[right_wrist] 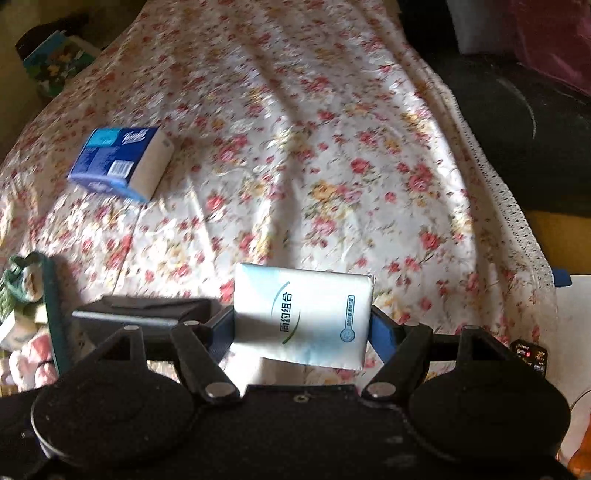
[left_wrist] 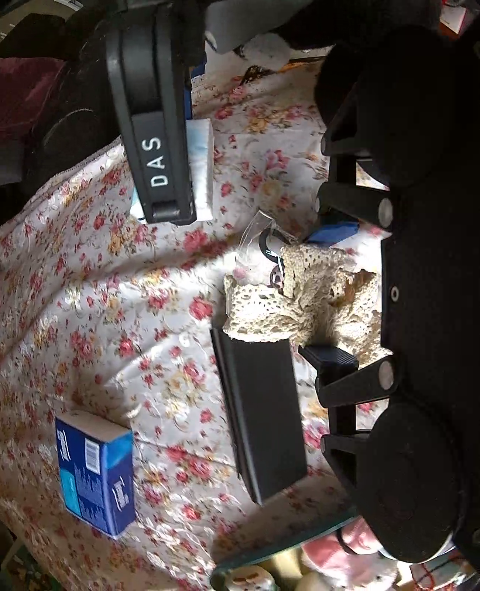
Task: Organize soft objects
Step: 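Carry the lace doily and white tissue pack over the gold tray with both tools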
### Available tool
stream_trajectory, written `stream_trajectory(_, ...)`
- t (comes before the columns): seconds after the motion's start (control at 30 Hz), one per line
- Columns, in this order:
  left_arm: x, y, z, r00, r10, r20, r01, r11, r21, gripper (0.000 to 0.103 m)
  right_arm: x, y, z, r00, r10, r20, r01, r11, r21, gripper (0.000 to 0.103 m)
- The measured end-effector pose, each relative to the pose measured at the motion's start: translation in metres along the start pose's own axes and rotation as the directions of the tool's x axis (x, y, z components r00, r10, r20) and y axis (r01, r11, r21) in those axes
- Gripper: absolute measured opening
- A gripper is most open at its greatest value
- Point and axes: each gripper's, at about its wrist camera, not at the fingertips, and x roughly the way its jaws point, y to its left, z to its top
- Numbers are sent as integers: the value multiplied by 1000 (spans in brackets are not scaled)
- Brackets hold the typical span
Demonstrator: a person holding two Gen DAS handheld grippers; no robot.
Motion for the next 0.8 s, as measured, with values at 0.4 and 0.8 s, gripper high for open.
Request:
stream_trajectory(0.4, -23, 32, -32, 999, 46, -5, -46, 997, -54, 53, -11, 44, -29, 993, 87, -76, -94, 991, -92, 73)
stream_trajectory(0.8, -47, 72, -60, 996, 89, 14, -86, 986, -142, 53, -4, 97, -64, 978, 131, -163, -162, 967, -195, 74)
